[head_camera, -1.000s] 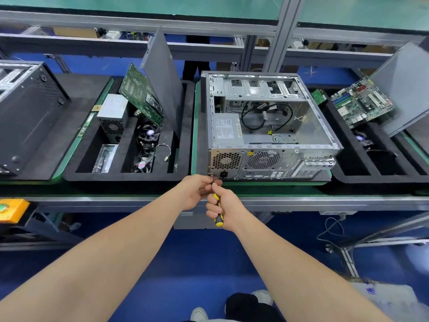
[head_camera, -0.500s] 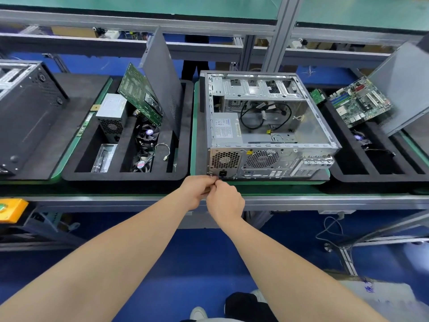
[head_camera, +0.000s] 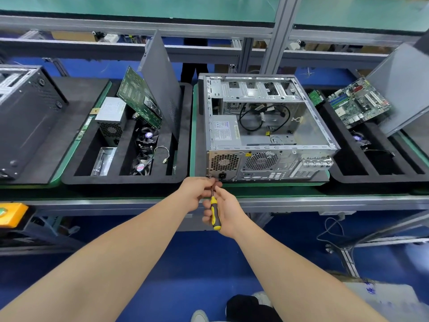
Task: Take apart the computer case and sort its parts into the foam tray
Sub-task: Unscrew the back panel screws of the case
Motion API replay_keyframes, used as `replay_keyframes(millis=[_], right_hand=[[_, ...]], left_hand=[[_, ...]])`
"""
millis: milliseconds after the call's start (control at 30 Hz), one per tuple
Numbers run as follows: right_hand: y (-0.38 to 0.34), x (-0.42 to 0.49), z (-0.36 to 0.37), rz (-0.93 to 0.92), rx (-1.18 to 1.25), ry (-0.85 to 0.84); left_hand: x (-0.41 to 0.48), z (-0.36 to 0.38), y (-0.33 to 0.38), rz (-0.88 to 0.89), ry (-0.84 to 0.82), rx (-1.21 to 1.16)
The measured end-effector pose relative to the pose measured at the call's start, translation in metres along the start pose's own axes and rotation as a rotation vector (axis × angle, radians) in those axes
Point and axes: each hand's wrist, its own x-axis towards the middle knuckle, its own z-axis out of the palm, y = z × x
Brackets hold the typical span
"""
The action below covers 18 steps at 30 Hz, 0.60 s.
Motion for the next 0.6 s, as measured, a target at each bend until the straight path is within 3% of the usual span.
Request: replay_keyframes(millis=[133, 367, 467, 600], right_hand=[[-0.003, -0.002, 0.005, 0.022, 0.071, -0.044], [-0.004, 0.0, 0.013, 0.003, 0.039, 0.047], [-0.005, 0.002, 0.02, -0.052, -0.192, 0.184], [-0.007, 0.001, 0.023, -0.261, -0.752, 0.392]], left_hand=[[0.001, -0.002, 0.001, -0.014, 0.004, 0.007], [0.0, -0.002, 0.002, -0.032, 0.002, -0.029], [0.0, -0.002, 0.001, -0.021, -0.019, -0.043], [-0.001, 0.0, 0.0, -0.017, 0.009, -0.053]])
